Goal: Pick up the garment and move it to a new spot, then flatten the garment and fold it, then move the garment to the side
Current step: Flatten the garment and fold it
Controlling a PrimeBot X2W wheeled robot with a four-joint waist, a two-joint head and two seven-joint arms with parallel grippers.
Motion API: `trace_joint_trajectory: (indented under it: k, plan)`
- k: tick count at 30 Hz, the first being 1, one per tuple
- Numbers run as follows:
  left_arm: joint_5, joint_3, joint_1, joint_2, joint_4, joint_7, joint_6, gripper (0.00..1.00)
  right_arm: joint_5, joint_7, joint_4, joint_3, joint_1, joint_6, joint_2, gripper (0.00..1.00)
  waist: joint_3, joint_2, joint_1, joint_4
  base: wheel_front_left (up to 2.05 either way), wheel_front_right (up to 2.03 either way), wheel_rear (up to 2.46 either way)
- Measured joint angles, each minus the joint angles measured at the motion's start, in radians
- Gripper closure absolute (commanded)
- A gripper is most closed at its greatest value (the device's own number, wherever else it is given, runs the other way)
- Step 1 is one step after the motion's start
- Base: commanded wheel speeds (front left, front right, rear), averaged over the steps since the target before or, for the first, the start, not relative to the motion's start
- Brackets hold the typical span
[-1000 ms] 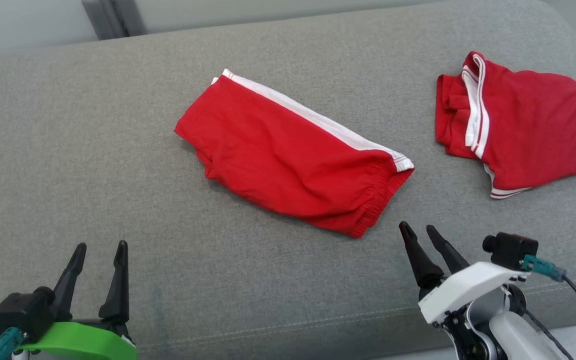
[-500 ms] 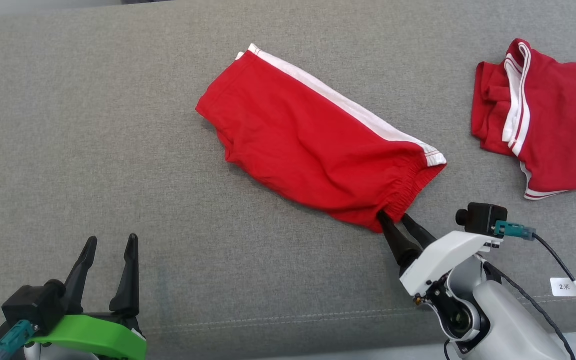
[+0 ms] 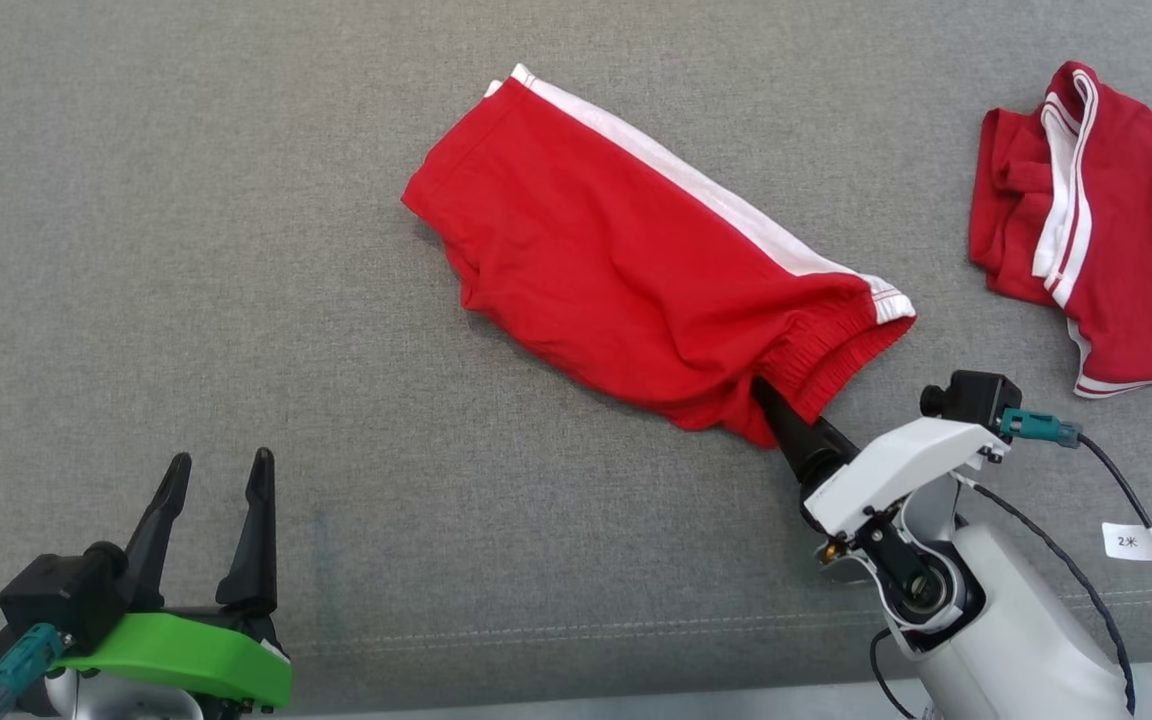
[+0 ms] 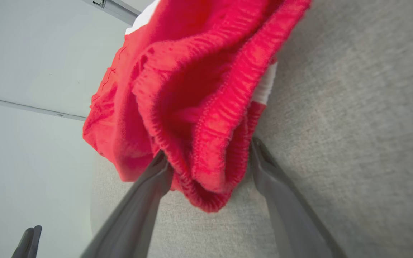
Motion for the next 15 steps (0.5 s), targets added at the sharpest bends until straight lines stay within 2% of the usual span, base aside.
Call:
trace_joint_trajectory:
  k: [4, 5, 7, 8, 12, 15]
  plan:
    - [0.0, -0.004, -0.004, 0.0, 0.001, 0.001, 0.0, 0.0, 0.015, 0.003, 0.017, 0.001, -0.023, 0.0, 0.001, 0.0, 0.002, 0.0, 0.0, 0.002, 0.0, 0.0, 0.0]
    - [0.0, -0.006, -0.008, 0.0, 0.002, 0.001, 0.0, 0.0, 0.018, 0.004, 0.023, 0.002, -0.031, 0.003, 0.001, 0.12, 0.002, 0.0, 0.0, 0.004, 0.0, 0.0, 0.0]
    - [0.0, -0.006, -0.017, 0.0, 0.002, 0.001, 0.0, 0.0, 0.024, 0.004, 0.033, 0.002, -0.045, 0.008, 0.001, 0.89, 0.002, 0.0, 0.0, 0.006, 0.0, 0.0, 0.0]
    - [0.0, -0.007, -0.017, -0.001, 0.002, 0.001, 0.0, 0.0, 0.032, 0.005, 0.038, 0.003, -0.051, 0.009, 0.001, 1.0, 0.002, 0.0, 0.0, 0.007, 0.0, 0.0, 0.0]
    - [0.0, -0.008, -0.017, -0.006, 0.008, 0.001, 0.0, 0.0, 0.051, 0.006, 0.049, 0.004, -0.06, 0.021, 0.002, 1.0, 0.001, 0.0, 0.0, 0.01, 0.0, 0.0, 0.0]
    - [0.0, -0.007, -0.017, -0.013, 0.023, 0.001, 0.0, 0.0, 0.053, 0.015, 0.059, 0.013, -0.062, 0.043, 0.001, 1.0, -0.005, 0.0, 0.0, 0.009, 0.0, 0.0, 0.0]
